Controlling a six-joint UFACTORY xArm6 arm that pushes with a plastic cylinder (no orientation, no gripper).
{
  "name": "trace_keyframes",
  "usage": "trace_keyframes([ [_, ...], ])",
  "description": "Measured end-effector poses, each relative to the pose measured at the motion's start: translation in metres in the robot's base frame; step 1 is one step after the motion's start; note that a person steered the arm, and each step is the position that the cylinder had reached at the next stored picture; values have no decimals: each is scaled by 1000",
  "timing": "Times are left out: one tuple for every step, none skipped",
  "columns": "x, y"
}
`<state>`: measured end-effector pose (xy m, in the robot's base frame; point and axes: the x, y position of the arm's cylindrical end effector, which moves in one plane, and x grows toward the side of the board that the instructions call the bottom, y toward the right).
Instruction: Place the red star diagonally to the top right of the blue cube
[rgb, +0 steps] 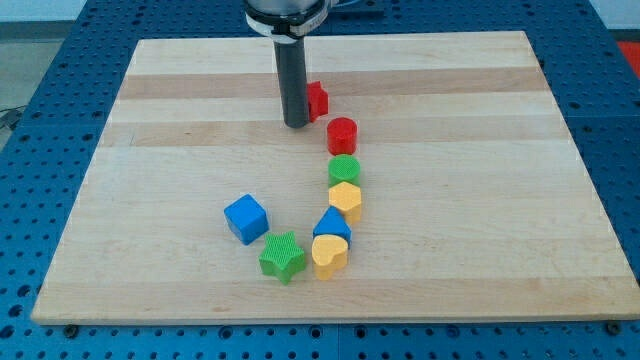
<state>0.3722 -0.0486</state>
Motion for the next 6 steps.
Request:
trace_keyframes([
  [-3, -14],
  [-17, -27],
  [-37, -29],
  [-44, -16],
  [-41, 6],
  [-40, 10],
])
